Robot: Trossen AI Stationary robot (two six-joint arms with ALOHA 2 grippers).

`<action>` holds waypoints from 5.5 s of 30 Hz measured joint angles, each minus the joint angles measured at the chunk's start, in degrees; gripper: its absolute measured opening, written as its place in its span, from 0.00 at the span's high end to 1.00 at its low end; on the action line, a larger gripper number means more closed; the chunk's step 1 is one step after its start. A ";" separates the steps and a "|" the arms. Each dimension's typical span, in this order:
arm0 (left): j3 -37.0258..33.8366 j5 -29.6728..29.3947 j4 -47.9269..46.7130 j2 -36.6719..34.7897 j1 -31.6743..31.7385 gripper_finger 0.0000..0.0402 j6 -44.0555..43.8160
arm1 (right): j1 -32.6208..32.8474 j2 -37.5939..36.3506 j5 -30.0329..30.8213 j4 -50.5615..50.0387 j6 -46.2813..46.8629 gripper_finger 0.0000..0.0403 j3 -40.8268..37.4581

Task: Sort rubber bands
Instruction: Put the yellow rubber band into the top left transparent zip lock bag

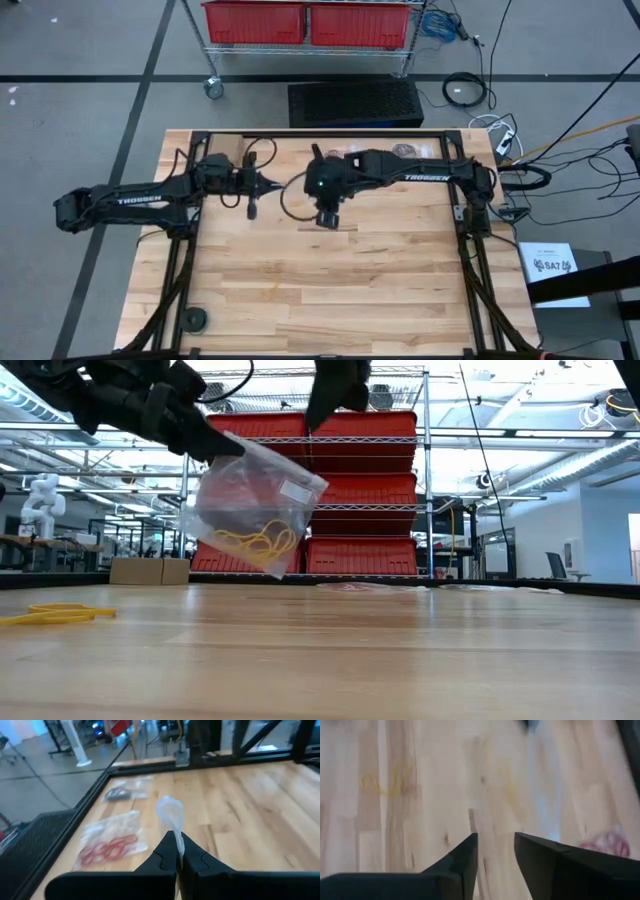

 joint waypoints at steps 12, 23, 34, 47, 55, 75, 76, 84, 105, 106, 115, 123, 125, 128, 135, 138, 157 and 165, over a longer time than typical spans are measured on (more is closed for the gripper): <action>-5.33 6.24 3.53 -5.65 5.95 1.00 -2.37 | 5.05 1.70 -12.82 35.87 7.83 0.97 -28.16; -10.88 7.06 3.20 -13.91 6.58 1.00 -6.36 | 10.27 9.88 -10.40 51.48 5.38 0.85 -28.67; -10.84 7.04 3.20 -18.57 6.58 1.00 -5.94 | 12.92 22.04 -10.08 46.23 2.17 0.49 -12.33; -10.82 7.98 2.02 -18.67 6.51 1.00 -10.47 | 16.46 34.15 -2.09 39.90 2.84 0.33 1.32; -10.82 8.13 2.14 -18.67 6.45 1.00 -10.88 | 16.54 36.51 1.55 40.54 6.40 0.41 3.09; -10.82 8.67 1.99 -18.67 6.40 1.00 -10.87 | 10.15 38.81 -0.13 39.37 -1.50 0.95 3.09; -10.82 8.70 1.89 -18.67 6.40 1.00 -10.86 | 9.93 38.59 -0.14 39.14 -1.97 0.98 3.07; -10.82 8.74 1.73 -18.67 6.40 1.00 -10.66 | 9.35 34.87 0.27 31.72 -6.16 1.00 4.90; -10.80 8.66 1.36 -17.77 6.38 1.00 -10.73 | 8.32 12.76 19.03 14.33 -20.52 1.00 12.16; -10.80 8.66 1.36 -17.50 6.38 1.00 -10.77 | 7.94 12.16 20.28 15.23 -21.29 1.00 12.16; -10.80 11.51 8.78 -15.15 6.40 1.00 -10.17 | 3.06 11.33 21.42 17.16 -25.30 1.00 12.14; -8.64 14.55 9.40 -15.20 6.65 1.00 -7.69 | 1.05 11.31 18.13 14.72 -23.76 1.00 12.00; -8.26 14.41 7.98 -15.21 7.09 1.00 -6.72 | 1.08 11.31 17.95 14.30 -23.38 1.00 11.90; -8.02 12.37 6.01 -15.12 8.01 1.00 -5.51 | 1.58 11.31 18.01 15.19 -23.36 1.00 11.90; -8.02 11.52 5.41 -13.69 9.35 1.00 -5.84 | 1.81 11.31 18.07 14.71 -22.92 1.00 11.90; -8.02 11.52 5.54 -13.33 9.35 1.00 -5.87 | 1.87 11.31 17.95 13.85 -22.22 1.00 11.90; -8.02 11.52 5.57 -13.27 9.35 1.00 -5.91 | -2.31 13.71 12.50 10.32 -19.95 1.00 11.90; -8.02 11.63 5.49 -13.28 9.35 1.00 -5.90 | -3.55 13.71 1.00 11.13 -19.36 1.00 11.90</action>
